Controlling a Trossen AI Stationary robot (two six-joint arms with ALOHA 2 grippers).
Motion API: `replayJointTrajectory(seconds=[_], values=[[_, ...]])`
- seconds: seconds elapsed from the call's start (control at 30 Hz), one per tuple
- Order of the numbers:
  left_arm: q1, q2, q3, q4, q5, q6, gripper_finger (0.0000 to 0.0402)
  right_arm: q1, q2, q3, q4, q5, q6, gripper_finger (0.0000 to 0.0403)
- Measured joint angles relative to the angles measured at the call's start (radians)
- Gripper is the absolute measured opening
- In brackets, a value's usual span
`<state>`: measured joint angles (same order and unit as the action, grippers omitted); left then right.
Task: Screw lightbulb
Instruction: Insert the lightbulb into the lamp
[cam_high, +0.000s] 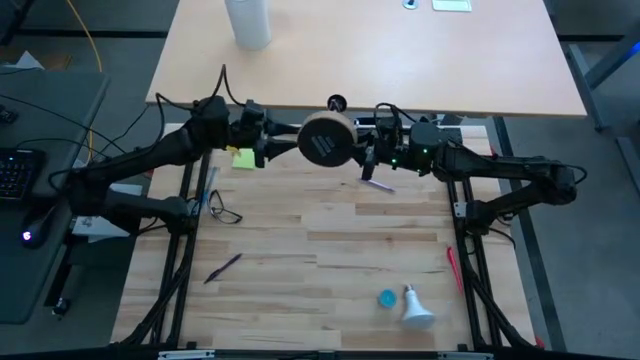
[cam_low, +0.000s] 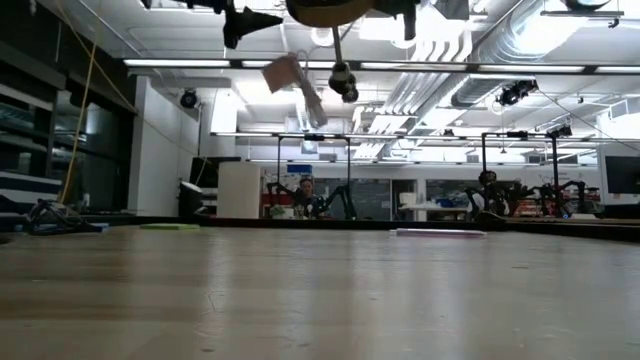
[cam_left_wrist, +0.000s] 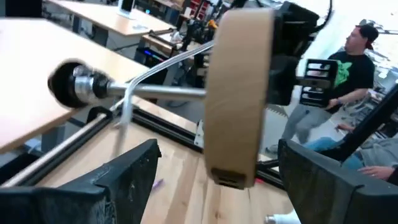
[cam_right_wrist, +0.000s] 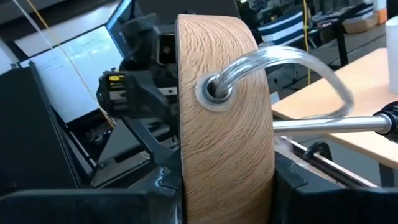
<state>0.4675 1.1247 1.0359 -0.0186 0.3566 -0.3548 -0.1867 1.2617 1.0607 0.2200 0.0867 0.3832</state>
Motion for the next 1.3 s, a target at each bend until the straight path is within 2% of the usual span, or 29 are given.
replayJointTrajectory(seconds=[0.17,0.33,0.6,0.73,0.93,1.03,1.07,1.17,1.3], values=[[-0.014,0.044,0.0,0.079,0.021,-0.036,0.031,0.0,-0.001,0.0,0.013,-0.016,-0.021,0.0115],[-0.036,0.078,0.0,0.219,0.104,-0.064,0.031,0.0,0.0,0.0,0.006,-0.016,-0.026,0.0115],[-0.059,0.103,0.0,0.25,0.132,-0.064,0.0303,0.0,0.0,0.0,0.009,-0.037,-0.025,0.0115],[-0.062,0.107,0.0,0.249,0.132,-0.086,0.0259,0.005,0.0,0.0,0.011,-0.037,-0.026,0.0115],[-0.062,0.106,0.0,0.248,0.088,-0.073,0.0116,0.018,0.0,0.0,0.025,-0.033,-0.025,0.0115],[-0.061,0.107,0.0,0.249,0.074,-0.058,0.0118,0.019,0.0,0.0,0.025,-0.037,-0.04,0.0116],[-0.059,0.106,0.0,0.248,0.075,-0.061,0.0118,0.019,0.0,0.001,0.023,-0.038,-0.044,0.0126],[-0.046,0.098,-0.002,0.218,0.079,-0.069,0.0118,0.019,-0.003,0.003,0.002,-0.045,-0.063,0.0196],[-0.011,0.051,-0.002,0.104,0.086,-0.015,0.0118,0.019,-0.023,0.003,-0.069,-0.074,-0.085,0.027]])
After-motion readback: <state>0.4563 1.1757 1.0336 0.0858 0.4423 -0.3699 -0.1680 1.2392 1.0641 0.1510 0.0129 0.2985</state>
